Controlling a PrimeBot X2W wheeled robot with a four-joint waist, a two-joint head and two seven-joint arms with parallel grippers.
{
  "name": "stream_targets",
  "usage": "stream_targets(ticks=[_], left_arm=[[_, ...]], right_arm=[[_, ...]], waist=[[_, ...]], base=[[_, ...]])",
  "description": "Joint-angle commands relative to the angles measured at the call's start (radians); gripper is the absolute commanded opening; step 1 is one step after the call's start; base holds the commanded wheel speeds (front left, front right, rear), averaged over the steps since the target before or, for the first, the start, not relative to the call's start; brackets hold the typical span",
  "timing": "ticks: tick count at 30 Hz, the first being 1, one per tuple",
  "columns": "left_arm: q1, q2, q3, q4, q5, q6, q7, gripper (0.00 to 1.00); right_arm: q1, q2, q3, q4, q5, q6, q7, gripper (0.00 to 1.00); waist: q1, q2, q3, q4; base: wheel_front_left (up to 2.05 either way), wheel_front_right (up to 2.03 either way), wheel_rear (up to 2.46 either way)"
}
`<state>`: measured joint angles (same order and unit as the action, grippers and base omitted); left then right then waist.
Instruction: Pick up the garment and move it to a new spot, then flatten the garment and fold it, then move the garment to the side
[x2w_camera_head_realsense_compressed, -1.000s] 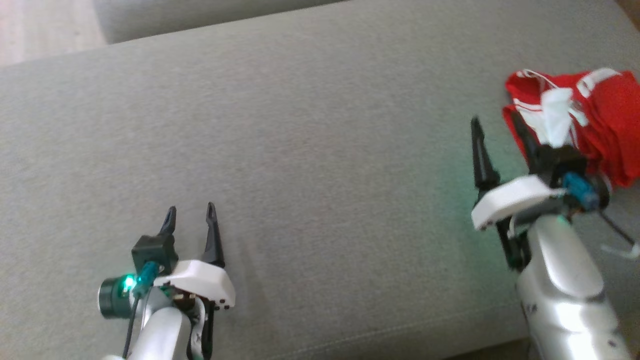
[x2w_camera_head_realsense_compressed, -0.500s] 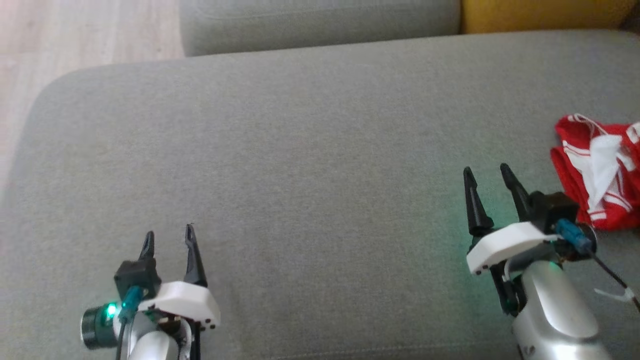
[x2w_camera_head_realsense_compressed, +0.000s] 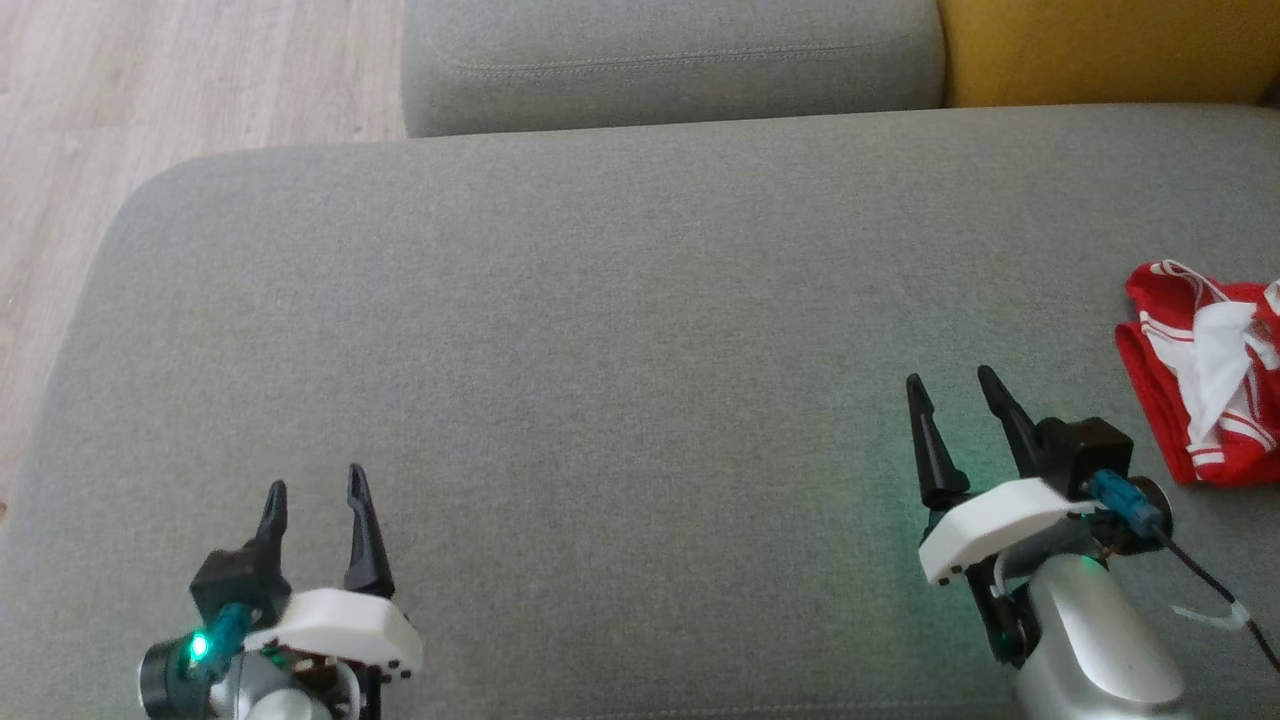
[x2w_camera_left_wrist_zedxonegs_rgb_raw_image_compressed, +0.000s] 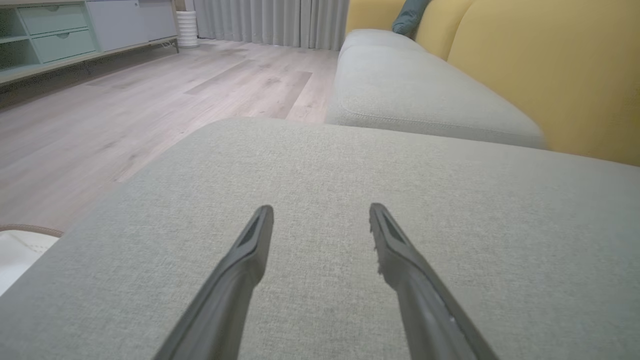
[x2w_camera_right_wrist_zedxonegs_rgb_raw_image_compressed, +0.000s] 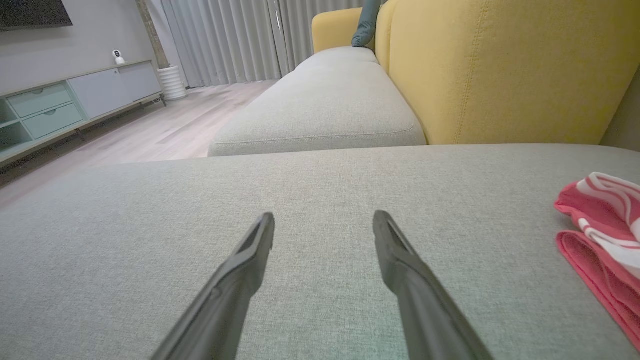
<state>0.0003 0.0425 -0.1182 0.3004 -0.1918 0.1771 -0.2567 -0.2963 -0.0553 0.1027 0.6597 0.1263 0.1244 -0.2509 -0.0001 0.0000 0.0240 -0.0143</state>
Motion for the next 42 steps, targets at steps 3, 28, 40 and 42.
stream_targets(ticks=[3,28,40,42], left_arm=[[0.000,0.000,0.002,-0.011,-0.020,-0.020,0.000,0.00],[-0.004,-0.004,0.040,0.033,-0.264,-0.070,0.065,0.00],[-0.016,-0.003,0.062,0.023,-0.398,-0.097,0.101,0.00],[-0.018,-0.003,0.066,0.021,-0.420,-0.102,0.107,0.00]], right_arm=[[0.000,0.000,0.002,0.000,0.000,0.000,0.000,0.00],[0.066,0.002,-0.037,-0.030,0.258,0.001,0.067,0.00],[0.080,0.002,-0.058,-0.075,0.400,0.002,0.101,0.00],[0.083,0.003,-0.061,-0.082,0.424,0.002,0.107,0.00]], waist=[[0.0001,0.0000,0.001,-0.005],[0.0001,0.0000,-0.002,-0.002],[0.0001,0.0000,-0.005,0.000],[0.0001,0.0000,-0.005,0.000]], base=[[0.00,0.00,0.00],[0.00,0.00,0.00],[0.00,0.00,0.00],[0.00,0.00,0.00]])
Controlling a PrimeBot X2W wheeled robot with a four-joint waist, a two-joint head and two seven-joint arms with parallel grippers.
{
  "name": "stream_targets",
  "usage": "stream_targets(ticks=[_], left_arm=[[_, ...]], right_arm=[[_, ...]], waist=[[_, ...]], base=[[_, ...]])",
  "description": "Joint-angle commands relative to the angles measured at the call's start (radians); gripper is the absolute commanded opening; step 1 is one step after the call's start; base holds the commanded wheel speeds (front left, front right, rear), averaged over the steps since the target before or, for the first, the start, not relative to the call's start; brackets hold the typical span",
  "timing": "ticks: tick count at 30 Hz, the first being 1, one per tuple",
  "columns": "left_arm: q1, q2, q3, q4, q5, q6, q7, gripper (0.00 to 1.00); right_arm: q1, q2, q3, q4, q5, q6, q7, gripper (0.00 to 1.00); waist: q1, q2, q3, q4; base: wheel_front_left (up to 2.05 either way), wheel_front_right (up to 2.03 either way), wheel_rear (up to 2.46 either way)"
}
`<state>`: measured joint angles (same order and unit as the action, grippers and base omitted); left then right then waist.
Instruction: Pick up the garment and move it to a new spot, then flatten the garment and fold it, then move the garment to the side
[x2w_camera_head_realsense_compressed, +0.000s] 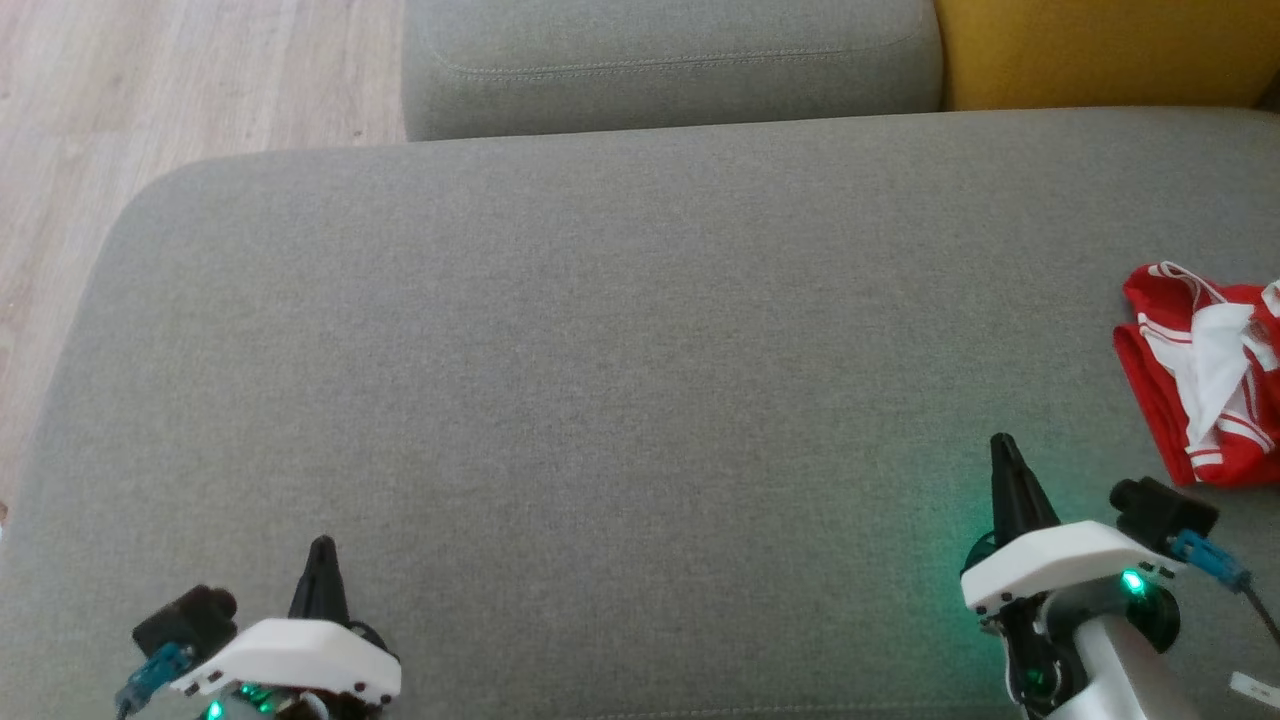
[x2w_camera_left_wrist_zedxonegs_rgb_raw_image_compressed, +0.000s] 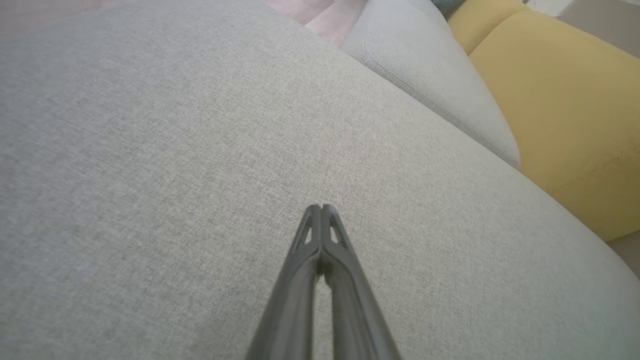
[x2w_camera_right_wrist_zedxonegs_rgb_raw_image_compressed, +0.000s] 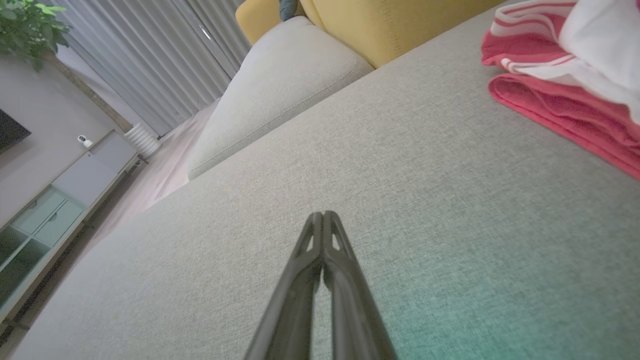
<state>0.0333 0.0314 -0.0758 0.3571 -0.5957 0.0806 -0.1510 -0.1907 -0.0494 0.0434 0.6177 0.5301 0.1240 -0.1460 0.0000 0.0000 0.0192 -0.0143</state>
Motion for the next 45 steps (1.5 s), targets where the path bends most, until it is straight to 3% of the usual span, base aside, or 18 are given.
stream_targets(ticks=[1,45], left_arm=[[-0.052,0.009,0.025,-0.037,-0.028,-0.008,0.004,0.00],[-0.096,0.014,0.105,-0.073,-0.508,-0.107,0.131,0.00]], right_arm=[[-0.022,-0.003,-0.004,-0.044,0.032,0.002,0.005,0.00],[0.029,-0.002,-0.079,-0.204,0.542,0.004,0.129,0.00]], waist=[[0.0000,0.0000,0.000,0.000],[0.0000,0.0000,-0.008,0.007]], base=[[0.00,0.00,0.00],[0.00,0.00,0.00]])
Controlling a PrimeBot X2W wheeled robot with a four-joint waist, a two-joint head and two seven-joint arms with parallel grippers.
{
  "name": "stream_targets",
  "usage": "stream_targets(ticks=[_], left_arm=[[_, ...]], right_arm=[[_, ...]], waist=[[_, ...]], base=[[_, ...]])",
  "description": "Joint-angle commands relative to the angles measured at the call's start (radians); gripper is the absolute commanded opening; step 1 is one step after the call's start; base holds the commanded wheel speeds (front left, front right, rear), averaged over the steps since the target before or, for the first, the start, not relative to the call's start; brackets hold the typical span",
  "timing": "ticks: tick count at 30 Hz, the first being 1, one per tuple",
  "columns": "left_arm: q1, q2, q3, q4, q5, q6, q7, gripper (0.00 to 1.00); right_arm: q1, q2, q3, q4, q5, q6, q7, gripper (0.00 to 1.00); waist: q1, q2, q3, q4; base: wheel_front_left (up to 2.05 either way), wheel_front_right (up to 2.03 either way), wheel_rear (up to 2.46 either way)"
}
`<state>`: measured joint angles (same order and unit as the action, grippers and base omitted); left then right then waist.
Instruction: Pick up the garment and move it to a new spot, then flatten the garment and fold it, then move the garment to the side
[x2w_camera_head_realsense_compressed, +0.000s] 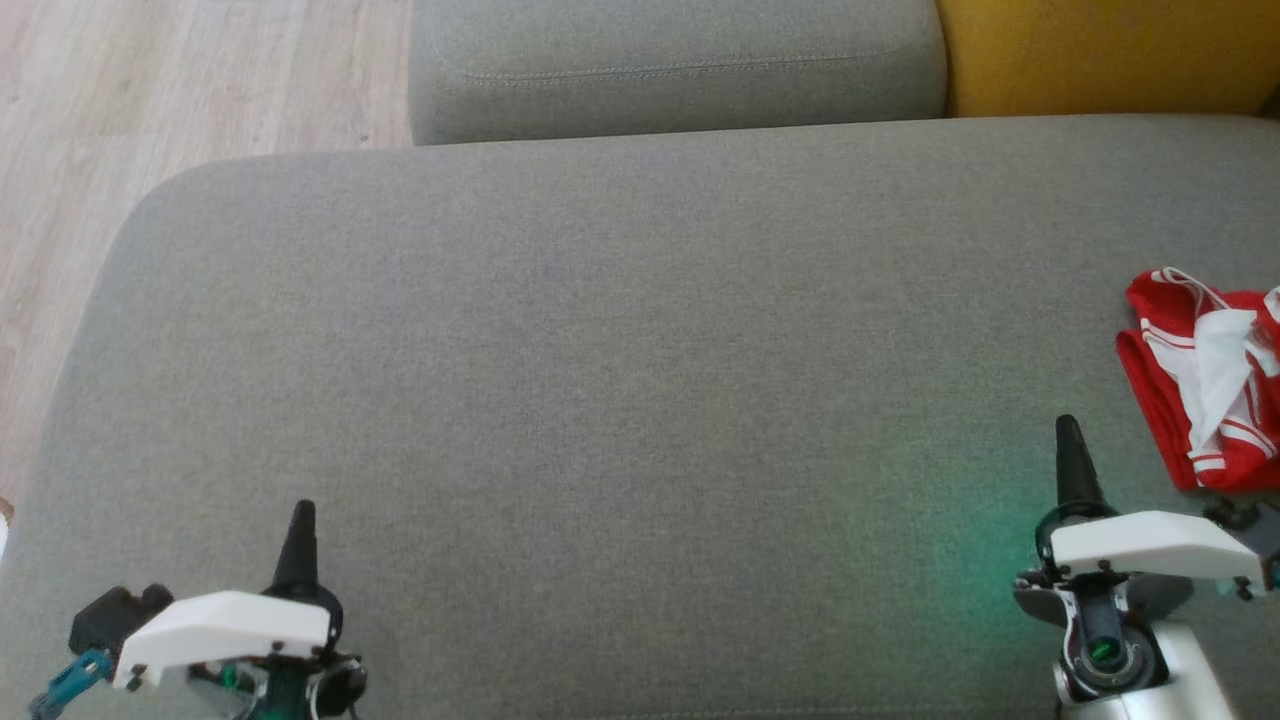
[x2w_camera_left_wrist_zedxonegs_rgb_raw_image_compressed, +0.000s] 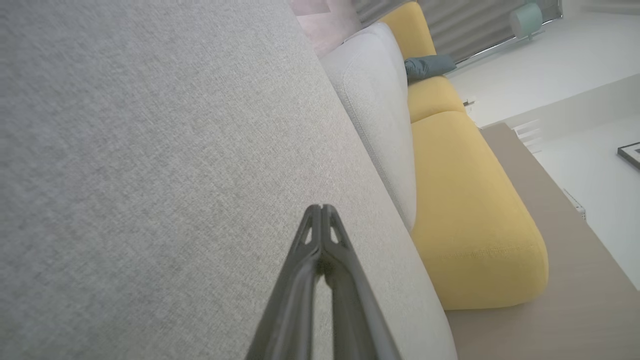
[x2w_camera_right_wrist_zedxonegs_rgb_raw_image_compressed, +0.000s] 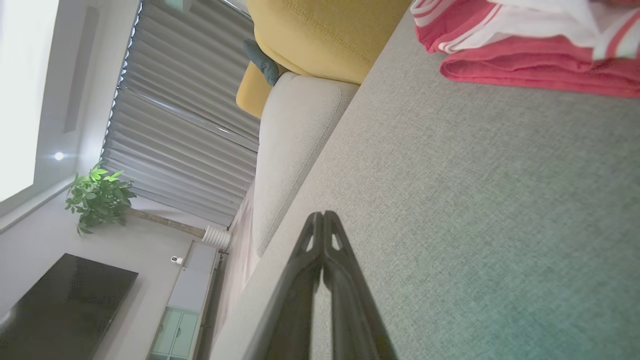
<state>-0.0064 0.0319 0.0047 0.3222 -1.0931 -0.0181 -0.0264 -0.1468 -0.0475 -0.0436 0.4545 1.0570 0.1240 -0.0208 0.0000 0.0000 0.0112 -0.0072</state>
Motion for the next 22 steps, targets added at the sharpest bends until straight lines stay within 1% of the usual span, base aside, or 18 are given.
stream_targets(ticks=[1,22], left_arm=[[-0.057,0.013,0.026,-0.039,-0.021,-0.011,0.009,0.00],[-0.079,0.016,0.067,-0.058,-0.267,-0.061,0.074,0.00]], right_arm=[[-0.013,-0.004,0.007,-0.045,0.027,0.004,0.006,0.00],[0.013,-0.003,-0.031,-0.127,0.287,0.006,0.070,0.00]], waist=[[0.0000,0.0000,0.000,0.000],[0.0000,0.0000,-0.004,0.004]], base=[[0.00,0.00,0.00],[0.00,0.00,0.00]])
